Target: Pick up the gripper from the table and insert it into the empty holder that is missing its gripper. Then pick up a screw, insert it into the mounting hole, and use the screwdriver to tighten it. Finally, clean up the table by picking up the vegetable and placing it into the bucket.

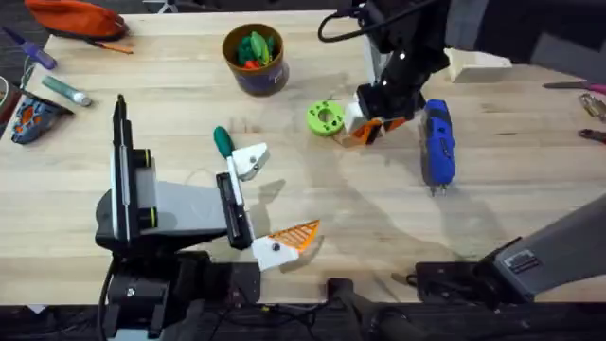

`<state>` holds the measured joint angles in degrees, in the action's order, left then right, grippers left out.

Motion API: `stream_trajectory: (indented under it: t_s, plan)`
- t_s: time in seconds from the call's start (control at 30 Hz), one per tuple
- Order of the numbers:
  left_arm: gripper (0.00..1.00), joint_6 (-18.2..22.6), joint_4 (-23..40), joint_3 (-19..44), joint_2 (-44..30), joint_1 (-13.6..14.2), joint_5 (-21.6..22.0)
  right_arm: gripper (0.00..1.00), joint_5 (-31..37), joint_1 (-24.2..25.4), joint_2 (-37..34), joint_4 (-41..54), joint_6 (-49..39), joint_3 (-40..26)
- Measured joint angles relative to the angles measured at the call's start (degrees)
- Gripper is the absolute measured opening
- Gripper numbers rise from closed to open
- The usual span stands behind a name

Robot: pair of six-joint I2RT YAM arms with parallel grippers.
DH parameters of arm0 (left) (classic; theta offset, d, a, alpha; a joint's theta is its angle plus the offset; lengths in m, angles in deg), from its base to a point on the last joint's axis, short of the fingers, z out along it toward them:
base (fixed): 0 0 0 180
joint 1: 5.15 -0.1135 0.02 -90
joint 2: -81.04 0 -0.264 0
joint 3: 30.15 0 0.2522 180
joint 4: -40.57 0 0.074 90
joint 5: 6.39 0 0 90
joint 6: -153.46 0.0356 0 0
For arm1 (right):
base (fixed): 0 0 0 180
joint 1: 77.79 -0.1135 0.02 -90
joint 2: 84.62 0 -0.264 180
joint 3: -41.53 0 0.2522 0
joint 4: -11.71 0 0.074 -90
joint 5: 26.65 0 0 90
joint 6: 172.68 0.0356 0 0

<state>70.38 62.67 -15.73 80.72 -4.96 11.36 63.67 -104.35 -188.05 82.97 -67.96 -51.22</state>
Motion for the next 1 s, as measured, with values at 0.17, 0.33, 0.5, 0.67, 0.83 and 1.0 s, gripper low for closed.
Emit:
stream_trajectory:
  t_s: [0.17, 0.33, 0.5, 0.67, 0.83, 1.0]
  plan:
    - [0.986, 0.0, 0.0, 0.0, 0.01, 0.0, 0.0, 0.528, 0.0, -0.01, -0.47, 0.03, 0.08, 0.02]
    - [0.985, 0.0, 0.0, 0.0, -0.01, 0.0, 0.0, 0.453, 0.0, 0.0, -0.45, -0.26, 0.08, 0.02]
    - [0.985, 0.0, 0.01, 0.0, -0.01, 0.0, 0.02, 0.338, 0.0, -0.01, -0.47, -0.24, 0.08, 0.02]
    - [0.986, 0.0, 0.0, 0.0, 0.02, 0.0, 0.02, 0.246, 0.0, -0.01, -0.44, -0.14, 0.06, 0.02]
    - [0.985, 0.0, 0.0, 0.0, -0.01, 0.0, 0.02, 0.142, 0.0, -0.01, -0.47, -0.16, 0.08, 0.02]
    - [0.986, 0.0, 0.0, 0.0, 0.01, 0.0, 0.02, 0.043, 0.0, 0.0, -0.47, -0.16, 0.08, 0.02]
